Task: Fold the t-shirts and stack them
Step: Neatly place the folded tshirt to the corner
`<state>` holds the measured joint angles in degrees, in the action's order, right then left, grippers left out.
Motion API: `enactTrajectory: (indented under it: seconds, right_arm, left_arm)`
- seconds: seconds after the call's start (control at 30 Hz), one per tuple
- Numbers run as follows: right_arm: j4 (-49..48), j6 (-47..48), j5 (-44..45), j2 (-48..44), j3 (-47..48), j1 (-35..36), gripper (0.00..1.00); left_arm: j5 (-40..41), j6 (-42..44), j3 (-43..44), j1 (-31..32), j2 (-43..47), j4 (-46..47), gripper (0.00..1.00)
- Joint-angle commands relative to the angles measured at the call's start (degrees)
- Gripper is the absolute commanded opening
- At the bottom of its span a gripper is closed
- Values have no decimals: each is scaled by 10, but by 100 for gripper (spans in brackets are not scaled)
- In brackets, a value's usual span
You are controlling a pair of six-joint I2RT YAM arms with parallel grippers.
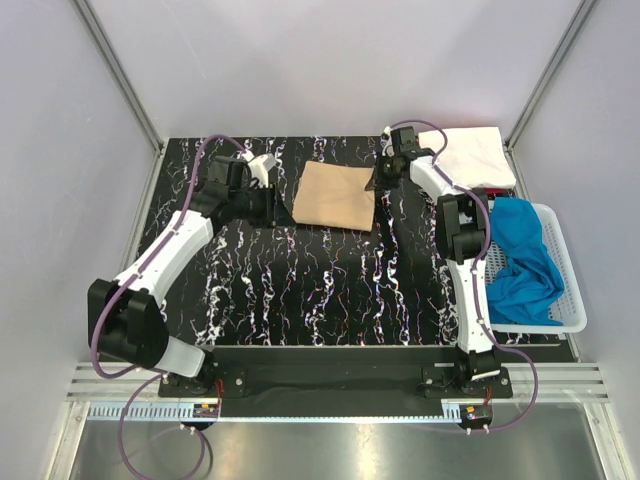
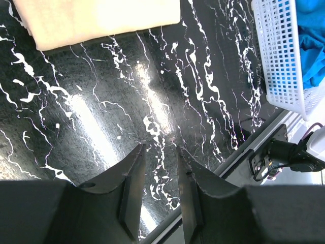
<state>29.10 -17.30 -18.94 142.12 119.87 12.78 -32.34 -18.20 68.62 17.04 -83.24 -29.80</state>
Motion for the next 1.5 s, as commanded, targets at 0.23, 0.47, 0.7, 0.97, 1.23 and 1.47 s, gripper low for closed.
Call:
enactTrajectory:
  seconds: [0.23,0.47,0.7,0.97,1.23,1.47]
  right_arm:
    - [95,130,102,-100,63,6,0]
    - [98,189,153,-150,48,6,0]
    - [112,280,206,-164,73,5,0]
    - [198,363,258,-102,210,-15,0]
    - [224,420,253,-78,286,-56,0]
    - [240,461,266,-43,327,-72,0]
  left_arm:
    - [7,7,-3,0,44,28,35]
    - [10,5,-5,0,46,27,35]
    - [7,5,-5,-1,46,27,35]
    - [2,4,-6,-1,41,27,35]
    - [-6,0,-5,-1,26,27,35]
    - [-8,0,-5,-1,21,27,35]
